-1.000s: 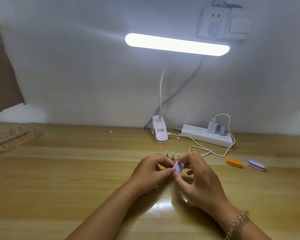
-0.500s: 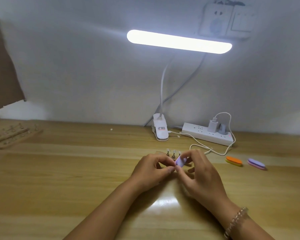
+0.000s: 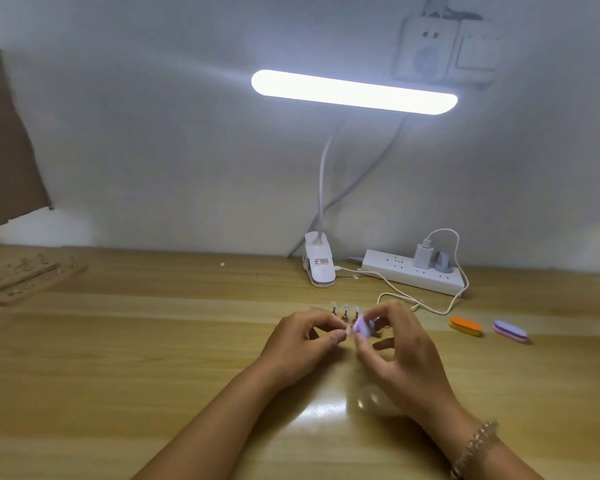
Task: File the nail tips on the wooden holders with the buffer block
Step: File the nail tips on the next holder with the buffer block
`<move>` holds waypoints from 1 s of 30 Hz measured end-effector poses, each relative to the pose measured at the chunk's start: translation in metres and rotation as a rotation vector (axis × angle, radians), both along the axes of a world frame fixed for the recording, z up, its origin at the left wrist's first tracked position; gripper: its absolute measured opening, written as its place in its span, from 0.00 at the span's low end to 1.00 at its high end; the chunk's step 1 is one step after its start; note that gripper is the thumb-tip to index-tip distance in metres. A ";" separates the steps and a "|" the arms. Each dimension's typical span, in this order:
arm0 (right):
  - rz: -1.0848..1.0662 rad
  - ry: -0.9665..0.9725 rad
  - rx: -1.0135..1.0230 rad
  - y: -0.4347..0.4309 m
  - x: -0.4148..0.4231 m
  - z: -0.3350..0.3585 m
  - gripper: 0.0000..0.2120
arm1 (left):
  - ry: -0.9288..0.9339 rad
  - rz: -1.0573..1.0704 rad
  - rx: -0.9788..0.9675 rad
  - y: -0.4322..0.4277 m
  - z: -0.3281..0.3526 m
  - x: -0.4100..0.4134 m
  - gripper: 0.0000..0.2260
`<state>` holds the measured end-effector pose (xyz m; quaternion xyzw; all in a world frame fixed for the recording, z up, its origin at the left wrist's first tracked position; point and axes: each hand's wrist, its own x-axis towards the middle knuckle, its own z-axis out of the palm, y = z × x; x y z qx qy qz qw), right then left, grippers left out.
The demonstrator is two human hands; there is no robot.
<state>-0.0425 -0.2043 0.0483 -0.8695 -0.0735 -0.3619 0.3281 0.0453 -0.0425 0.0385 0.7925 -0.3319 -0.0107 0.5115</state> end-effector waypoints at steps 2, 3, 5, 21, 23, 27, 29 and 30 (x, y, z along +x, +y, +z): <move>-0.066 -0.017 0.045 -0.004 0.003 0.001 0.11 | -0.017 -0.009 0.032 -0.001 0.000 -0.001 0.05; -0.053 -0.008 0.021 -0.002 0.003 0.001 0.11 | -0.029 -0.019 0.050 -0.001 0.000 -0.002 0.05; 0.027 0.021 -0.091 0.005 -0.001 -0.001 0.10 | -0.053 -0.033 0.069 0.000 0.001 -0.001 0.07; -0.118 0.017 -0.018 -0.006 0.004 -0.004 0.11 | 0.041 -0.009 0.013 0.000 0.003 -0.006 0.09; -0.047 0.005 -0.074 -0.001 0.002 -0.004 0.12 | 0.021 -0.010 0.024 0.000 0.004 -0.005 0.10; 0.068 0.010 -0.146 0.005 -0.002 -0.004 0.11 | 0.018 -0.014 0.016 0.000 0.005 -0.005 0.10; 0.000 0.019 -0.105 0.002 0.000 -0.004 0.10 | -0.008 0.002 0.039 -0.001 0.004 -0.004 0.11; -0.027 0.021 -0.107 0.000 0.001 -0.004 0.09 | -0.015 0.004 0.048 -0.001 0.004 -0.004 0.11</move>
